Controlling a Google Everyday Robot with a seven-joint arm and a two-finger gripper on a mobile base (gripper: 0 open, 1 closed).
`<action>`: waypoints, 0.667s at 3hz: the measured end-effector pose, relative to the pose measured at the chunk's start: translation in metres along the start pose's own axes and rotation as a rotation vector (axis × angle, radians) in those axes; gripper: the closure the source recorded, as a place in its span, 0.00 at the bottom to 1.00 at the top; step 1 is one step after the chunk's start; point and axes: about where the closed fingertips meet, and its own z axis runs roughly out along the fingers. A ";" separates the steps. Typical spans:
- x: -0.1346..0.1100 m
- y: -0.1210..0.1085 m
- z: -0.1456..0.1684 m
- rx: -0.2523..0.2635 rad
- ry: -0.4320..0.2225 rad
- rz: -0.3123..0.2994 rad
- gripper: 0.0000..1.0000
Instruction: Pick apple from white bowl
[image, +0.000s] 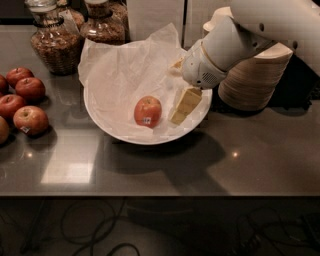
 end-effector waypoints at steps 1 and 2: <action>-0.002 -0.008 0.011 -0.006 0.005 -0.009 0.23; -0.005 -0.012 0.018 -0.012 0.003 -0.018 0.31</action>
Offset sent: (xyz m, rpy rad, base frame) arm 0.0214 0.0180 -0.0111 -0.0075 -0.0048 0.0240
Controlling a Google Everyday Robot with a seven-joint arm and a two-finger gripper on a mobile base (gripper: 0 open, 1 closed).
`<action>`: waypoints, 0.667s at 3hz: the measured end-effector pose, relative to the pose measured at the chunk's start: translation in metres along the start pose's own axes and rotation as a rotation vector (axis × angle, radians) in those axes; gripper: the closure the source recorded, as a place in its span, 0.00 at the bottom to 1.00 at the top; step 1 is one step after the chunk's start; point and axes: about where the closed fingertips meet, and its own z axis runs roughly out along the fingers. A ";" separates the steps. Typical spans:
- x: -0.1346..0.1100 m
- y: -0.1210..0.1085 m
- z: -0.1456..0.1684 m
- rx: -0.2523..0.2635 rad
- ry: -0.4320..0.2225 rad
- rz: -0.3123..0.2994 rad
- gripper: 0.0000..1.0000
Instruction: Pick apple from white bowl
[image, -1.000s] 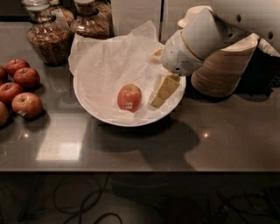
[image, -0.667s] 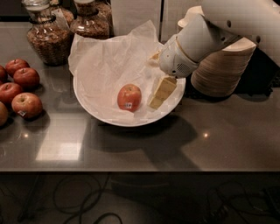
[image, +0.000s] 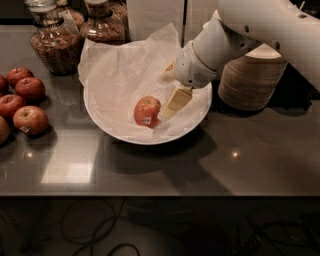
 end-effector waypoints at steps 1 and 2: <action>-0.002 0.000 0.002 -0.003 -0.002 -0.004 0.33; -0.011 0.005 0.009 -0.031 -0.010 -0.030 0.32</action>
Offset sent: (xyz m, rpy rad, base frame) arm -0.0085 0.0230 -0.0023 0.0037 0.0140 0.0794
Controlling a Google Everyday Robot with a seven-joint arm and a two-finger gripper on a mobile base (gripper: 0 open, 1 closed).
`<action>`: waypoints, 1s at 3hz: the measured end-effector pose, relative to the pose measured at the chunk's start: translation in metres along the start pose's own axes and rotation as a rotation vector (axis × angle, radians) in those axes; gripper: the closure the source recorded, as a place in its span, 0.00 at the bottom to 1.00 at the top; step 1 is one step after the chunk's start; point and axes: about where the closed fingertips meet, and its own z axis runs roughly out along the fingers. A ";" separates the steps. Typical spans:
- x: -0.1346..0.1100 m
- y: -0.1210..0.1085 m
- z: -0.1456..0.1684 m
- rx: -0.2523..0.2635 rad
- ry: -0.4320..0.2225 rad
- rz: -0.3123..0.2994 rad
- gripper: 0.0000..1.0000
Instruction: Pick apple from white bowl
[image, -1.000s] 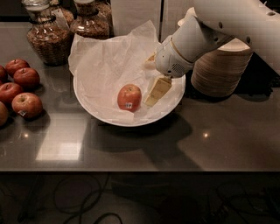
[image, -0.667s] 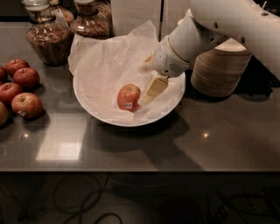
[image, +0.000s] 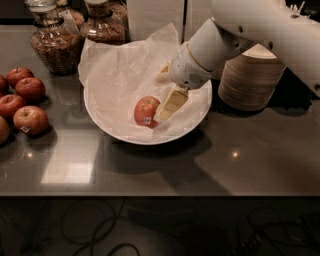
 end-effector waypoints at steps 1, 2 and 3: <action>-0.008 0.010 0.006 -0.029 -0.003 -0.031 0.30; -0.010 0.013 0.019 -0.062 0.008 -0.045 0.29; -0.008 0.008 0.030 -0.082 0.020 -0.051 0.29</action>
Offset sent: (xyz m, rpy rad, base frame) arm -0.0119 0.0263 -0.0230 -0.0441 0.0412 0.0986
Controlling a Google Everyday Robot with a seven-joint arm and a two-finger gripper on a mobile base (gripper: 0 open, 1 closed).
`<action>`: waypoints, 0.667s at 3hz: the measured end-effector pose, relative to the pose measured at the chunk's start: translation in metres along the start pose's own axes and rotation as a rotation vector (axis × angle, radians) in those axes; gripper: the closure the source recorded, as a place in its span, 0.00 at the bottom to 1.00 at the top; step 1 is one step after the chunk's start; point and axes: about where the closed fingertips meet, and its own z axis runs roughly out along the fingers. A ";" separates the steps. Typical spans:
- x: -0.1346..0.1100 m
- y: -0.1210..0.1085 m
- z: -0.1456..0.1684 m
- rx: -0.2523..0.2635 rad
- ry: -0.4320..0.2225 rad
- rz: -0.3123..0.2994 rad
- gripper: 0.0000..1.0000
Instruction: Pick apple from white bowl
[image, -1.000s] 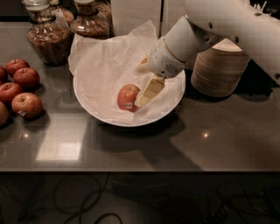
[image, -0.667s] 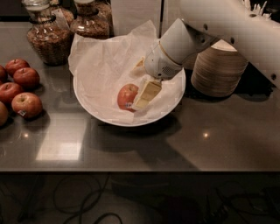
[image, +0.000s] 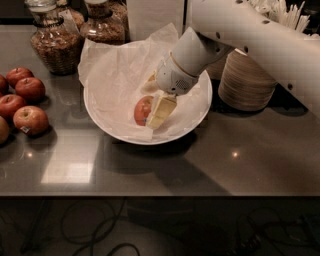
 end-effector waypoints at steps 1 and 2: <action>0.005 -0.010 0.006 -0.011 0.006 0.002 0.29; 0.015 -0.019 0.011 -0.017 0.010 0.020 0.29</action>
Offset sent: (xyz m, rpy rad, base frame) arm 0.0365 -0.0137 -0.0214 -0.0155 0.0386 -0.0291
